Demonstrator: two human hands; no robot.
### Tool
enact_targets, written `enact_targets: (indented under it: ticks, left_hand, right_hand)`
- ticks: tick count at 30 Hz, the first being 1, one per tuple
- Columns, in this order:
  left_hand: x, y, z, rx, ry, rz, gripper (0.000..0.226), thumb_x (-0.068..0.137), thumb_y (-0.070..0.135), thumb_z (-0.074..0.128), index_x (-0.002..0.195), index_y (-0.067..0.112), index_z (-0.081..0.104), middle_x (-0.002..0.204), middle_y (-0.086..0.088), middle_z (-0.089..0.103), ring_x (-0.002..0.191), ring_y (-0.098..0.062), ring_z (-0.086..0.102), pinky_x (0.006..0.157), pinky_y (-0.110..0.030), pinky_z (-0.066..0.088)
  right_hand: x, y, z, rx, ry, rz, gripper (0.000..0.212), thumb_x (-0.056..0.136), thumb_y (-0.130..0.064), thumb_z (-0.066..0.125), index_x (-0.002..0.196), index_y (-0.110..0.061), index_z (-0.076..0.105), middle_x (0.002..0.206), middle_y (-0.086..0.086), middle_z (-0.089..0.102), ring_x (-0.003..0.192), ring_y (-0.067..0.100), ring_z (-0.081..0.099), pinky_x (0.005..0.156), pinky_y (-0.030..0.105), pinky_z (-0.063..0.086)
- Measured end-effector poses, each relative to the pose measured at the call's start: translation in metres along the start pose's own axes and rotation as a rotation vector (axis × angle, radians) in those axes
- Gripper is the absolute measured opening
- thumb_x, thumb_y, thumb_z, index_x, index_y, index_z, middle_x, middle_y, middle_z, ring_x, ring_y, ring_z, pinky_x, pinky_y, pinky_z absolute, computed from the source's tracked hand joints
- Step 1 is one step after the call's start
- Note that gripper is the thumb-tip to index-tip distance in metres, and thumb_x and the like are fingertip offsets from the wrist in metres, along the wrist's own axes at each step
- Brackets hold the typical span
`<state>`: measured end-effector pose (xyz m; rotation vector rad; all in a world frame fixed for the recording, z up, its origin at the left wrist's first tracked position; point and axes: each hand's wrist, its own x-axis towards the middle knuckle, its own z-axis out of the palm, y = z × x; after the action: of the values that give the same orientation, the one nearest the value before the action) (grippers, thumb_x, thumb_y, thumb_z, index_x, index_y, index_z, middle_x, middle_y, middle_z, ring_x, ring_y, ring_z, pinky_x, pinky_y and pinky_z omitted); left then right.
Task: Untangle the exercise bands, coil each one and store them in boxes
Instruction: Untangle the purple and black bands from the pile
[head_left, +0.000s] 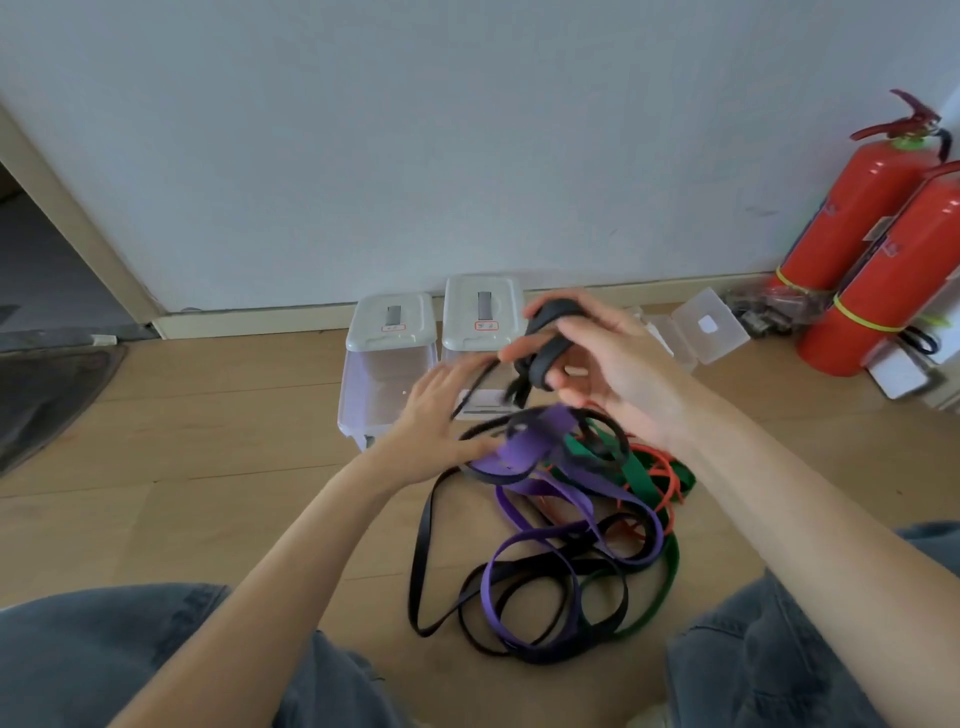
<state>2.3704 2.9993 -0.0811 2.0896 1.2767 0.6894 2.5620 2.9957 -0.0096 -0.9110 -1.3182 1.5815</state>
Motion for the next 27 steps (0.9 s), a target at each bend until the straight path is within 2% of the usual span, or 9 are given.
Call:
enact_targets:
  ticks: [2,6,10,15,18,20,21,24,27]
  left_hand:
    - [0.000,0.000,0.011,-0.149,-0.069,-0.009,0.063,0.077,0.020,0.073,0.133,0.016,0.043,0.127,0.004,0.052,0.121,-0.009,0.046,0.100,-0.011,0.031]
    - [-0.004,-0.004,0.030,-0.234,-0.119,-0.110,0.019,0.084,0.007,0.065,0.097,0.017,0.055,0.084,-0.014,0.064,0.080,-0.023,0.062,0.077,-0.035,0.051]
    - [-0.001,-0.001,0.021,-0.402,-0.052,-0.164,0.016,0.091,0.009,0.055,0.093,0.024,0.059,0.059,0.014,0.051,0.050,0.002,0.048,0.054,-0.013,0.043]
    - [-0.002,0.004,0.005,-0.435,-0.068,-0.181,0.016,0.089,0.023,0.060,0.102,0.031,0.065,0.058,0.025,0.050,0.055,0.007,0.046,0.053,-0.006,0.037]
    - [-0.004,0.013,0.012,-0.486,-0.114,-0.202,0.024,0.086,0.023,0.064,0.107,0.035,0.060,0.087,0.030,0.060,0.081,0.017,0.056,0.068,-0.003,0.044]
    - [-0.007,0.019,0.026,-0.638,-0.215,-0.217,0.030,0.088,0.018,0.061,0.116,0.028,0.054,0.105,0.017,0.065,0.097,0.008,0.060,0.083,-0.011,0.048]
    - [-0.009,0.022,0.033,-0.711,-0.279,-0.221,0.027,0.091,0.015,0.057,0.117,0.018,0.052,0.101,0.008,0.069,0.097,-0.003,0.064,0.083,-0.017,0.051]
    - [-0.010,0.025,0.032,-0.608,-0.302,-0.255,0.010,0.096,0.011,0.046,0.107,0.011,0.048,0.059,0.006,0.063,0.062,-0.012,0.062,0.066,-0.026,0.051]
    - [-0.002,0.019,-0.001,-0.226,-0.052,-0.267,0.007,0.096,0.014,0.046,0.099,0.019,0.048,0.055,0.007,0.049,0.044,-0.001,0.047,0.050,-0.019,0.044]
  right_hand:
    - [0.002,-0.009,-0.007,0.068,-0.011,-0.069,0.035,0.098,-0.011,0.034,0.088,-0.023,0.066,0.074,0.009,0.070,0.052,0.012,0.050,0.040,0.017,0.032]
    - [0.003,-0.015,-0.011,0.163,-0.040,-0.137,0.030,0.098,-0.009,0.031,0.091,-0.016,0.059,0.065,0.005,0.061,0.067,0.015,0.056,0.060,0.023,0.043]
    - [0.003,-0.011,-0.015,0.130,0.045,-0.113,0.027,0.098,-0.006,0.031,0.094,-0.015,0.056,0.066,0.004,0.060,0.071,0.014,0.057,0.064,0.027,0.042]
    - [0.003,-0.005,-0.020,0.181,0.141,-0.047,0.025,0.098,-0.006,0.034,0.096,-0.015,0.057,0.077,0.008,0.070,0.081,0.020,0.065,0.069,0.032,0.050]
    - [0.002,-0.003,-0.018,0.331,0.104,-0.061,0.023,0.098,-0.005,0.036,0.098,-0.013,0.057,0.089,0.015,0.071,0.088,0.026,0.068,0.076,0.035,0.055]
    - [0.003,-0.001,-0.015,0.408,0.047,-0.080,0.020,0.096,-0.003,0.039,0.098,-0.011,0.057,0.094,0.019,0.070,0.090,0.028,0.068,0.077,0.034,0.055]
    - [0.003,0.002,-0.015,0.390,0.052,-0.081,0.017,0.096,-0.002,0.040,0.099,-0.009,0.056,0.095,0.020,0.070,0.091,0.029,0.067,0.078,0.033,0.055]
    - [0.003,0.013,-0.024,-0.061,0.224,0.065,0.018,0.094,-0.006,0.048,0.112,-0.004,0.053,0.092,0.011,0.072,0.090,0.024,0.069,0.077,0.032,0.058]
    - [-0.003,0.020,-0.038,-0.834,0.191,0.379,0.055,0.087,-0.026,0.064,0.136,-0.019,0.041,0.119,0.007,0.062,0.102,0.019,0.063,0.085,0.031,0.053]
